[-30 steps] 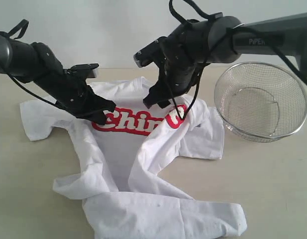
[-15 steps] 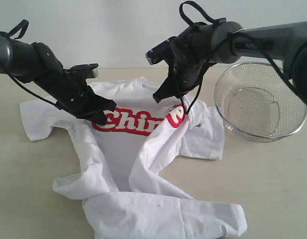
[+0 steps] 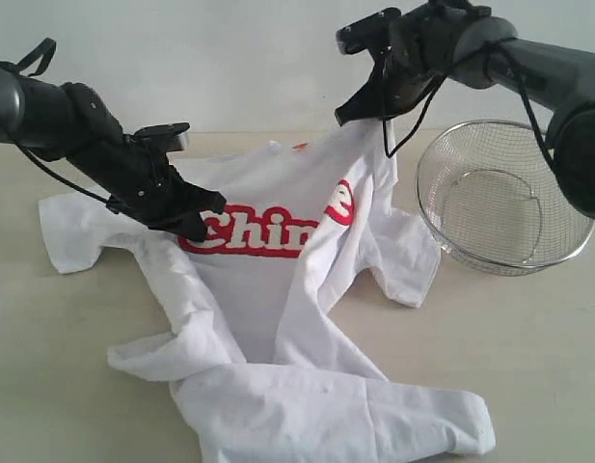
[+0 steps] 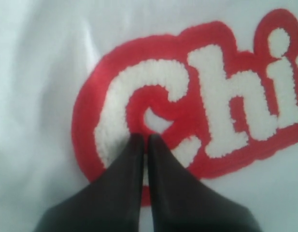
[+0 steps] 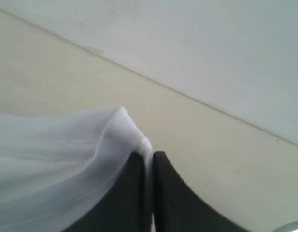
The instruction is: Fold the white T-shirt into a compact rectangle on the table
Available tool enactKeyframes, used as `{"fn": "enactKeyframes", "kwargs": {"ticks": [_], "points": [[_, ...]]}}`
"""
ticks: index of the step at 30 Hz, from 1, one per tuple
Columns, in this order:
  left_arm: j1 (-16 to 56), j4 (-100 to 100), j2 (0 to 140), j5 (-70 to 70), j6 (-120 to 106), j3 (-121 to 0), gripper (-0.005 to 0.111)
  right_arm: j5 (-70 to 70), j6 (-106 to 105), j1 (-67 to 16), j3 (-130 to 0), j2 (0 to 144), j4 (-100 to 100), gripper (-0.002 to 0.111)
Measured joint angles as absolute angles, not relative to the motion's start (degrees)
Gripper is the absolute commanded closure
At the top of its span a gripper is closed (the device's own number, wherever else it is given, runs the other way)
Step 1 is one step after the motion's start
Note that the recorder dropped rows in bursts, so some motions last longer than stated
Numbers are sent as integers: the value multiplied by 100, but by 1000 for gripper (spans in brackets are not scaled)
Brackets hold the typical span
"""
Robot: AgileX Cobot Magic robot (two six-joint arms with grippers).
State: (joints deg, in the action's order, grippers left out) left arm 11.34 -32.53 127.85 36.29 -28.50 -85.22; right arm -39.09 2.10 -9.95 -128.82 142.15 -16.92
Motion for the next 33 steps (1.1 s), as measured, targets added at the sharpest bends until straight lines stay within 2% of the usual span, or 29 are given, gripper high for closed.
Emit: {"fn": "enactKeyframes", "kwargs": {"ticks": [9,11,14,17,18,19,20,22,24,26,27,33], "points": [[1202,-2701,12785,3483,-2101,-8547,102,-3404,-156,-557,-13343,14502,-660,108],[1202,-2682,12785,3470,-2063,-8547,102,-3283,-191,-451,-13457,14564,-532,104],[1202,-2673,12785,3459,-2051,-8550,102,-3224,-305,-334,-13595,14601,-251,79],[1202,-2673,12785,3448,-2041,-8550,102,-3227,-485,-309,-13699,14606,0,36],[1202,-2673,12785,3448,-2041,-8550,102,-3271,-495,-309,-13749,14606,35,30],[1202,-2673,12785,3448,-2052,-8550,102,-3330,-481,-309,-13795,14615,65,30],[1202,-2673,12775,3448,-2078,-8550,102,-3449,-401,-309,-13875,14615,84,35],[1202,-2655,12732,3410,-2175,-8550,102,-3822,-261,-309,-14102,14615,88,52],[1202,-2583,12666,3381,-2214,-8560,102,-4291,-211,-334,-14365,14615,75,73],[1202,-2530,12566,3376,-2236,-8611,102,-4701,-174,-393,-14586,14615,86,101],[1202,-2519,12492,3358,-2248,-8660,102,-4898,-185,-433,-14682,14615,86,108],[1177,-2181,12208,3163,-2258,-8892,102,-6064,-329,-582,-14926,14535,173,109]]}}
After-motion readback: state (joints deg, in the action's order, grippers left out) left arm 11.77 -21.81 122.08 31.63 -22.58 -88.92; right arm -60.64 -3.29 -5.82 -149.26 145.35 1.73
